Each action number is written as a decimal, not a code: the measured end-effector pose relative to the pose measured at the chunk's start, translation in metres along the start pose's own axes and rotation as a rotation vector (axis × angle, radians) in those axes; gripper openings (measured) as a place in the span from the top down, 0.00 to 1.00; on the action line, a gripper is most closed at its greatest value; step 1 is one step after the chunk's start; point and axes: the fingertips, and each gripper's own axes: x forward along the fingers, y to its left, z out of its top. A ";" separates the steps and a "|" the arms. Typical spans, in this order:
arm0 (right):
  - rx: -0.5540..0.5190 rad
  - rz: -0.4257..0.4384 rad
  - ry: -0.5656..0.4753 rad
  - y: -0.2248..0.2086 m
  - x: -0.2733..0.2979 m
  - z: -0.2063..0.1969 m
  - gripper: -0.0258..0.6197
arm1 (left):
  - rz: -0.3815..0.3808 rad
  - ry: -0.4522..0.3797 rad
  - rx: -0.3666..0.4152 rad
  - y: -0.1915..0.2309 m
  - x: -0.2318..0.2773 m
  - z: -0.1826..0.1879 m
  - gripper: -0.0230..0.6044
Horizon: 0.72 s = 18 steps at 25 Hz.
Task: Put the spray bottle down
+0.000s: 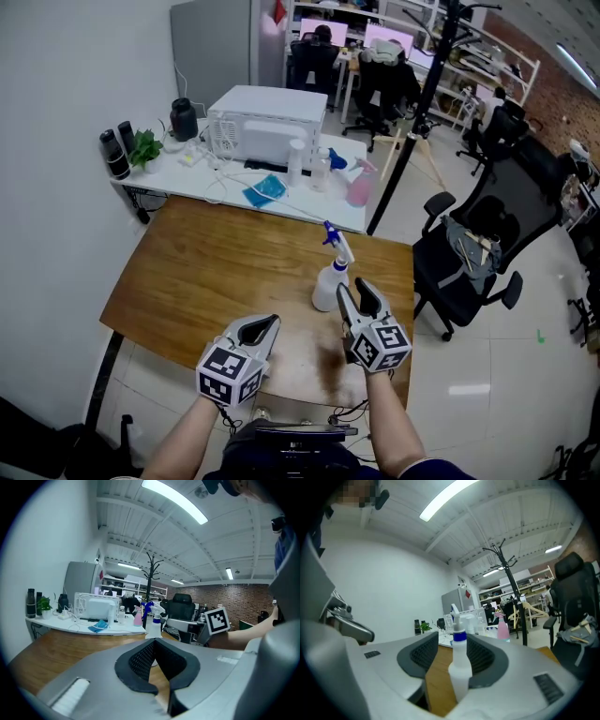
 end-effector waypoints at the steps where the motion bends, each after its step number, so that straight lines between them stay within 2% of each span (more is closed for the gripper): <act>1: 0.029 0.003 -0.011 0.004 -0.012 0.002 0.69 | -0.007 -0.001 -0.002 -0.003 0.001 -0.001 0.95; 2: 0.049 0.003 -0.024 0.009 -0.025 0.005 0.74 | -0.014 -0.001 -0.003 -0.006 0.002 -0.002 0.95; 3: 0.057 0.005 -0.035 0.014 -0.036 0.007 0.85 | -0.022 0.002 -0.002 -0.010 0.003 -0.004 0.95; 5: 0.044 0.019 -0.040 0.026 -0.053 0.009 0.87 | -0.039 0.005 0.002 -0.018 0.005 -0.006 0.95; 6: 0.032 0.030 -0.037 0.033 -0.059 0.011 0.92 | -0.047 0.004 0.003 -0.022 0.005 -0.005 0.95; 12: -0.006 0.080 -0.024 0.064 -0.080 0.023 0.93 | -0.076 0.005 0.007 -0.040 0.000 -0.005 0.95; 18: 0.013 0.144 -0.026 0.088 -0.091 0.033 0.94 | -0.077 -0.005 0.009 -0.046 -0.011 -0.003 0.95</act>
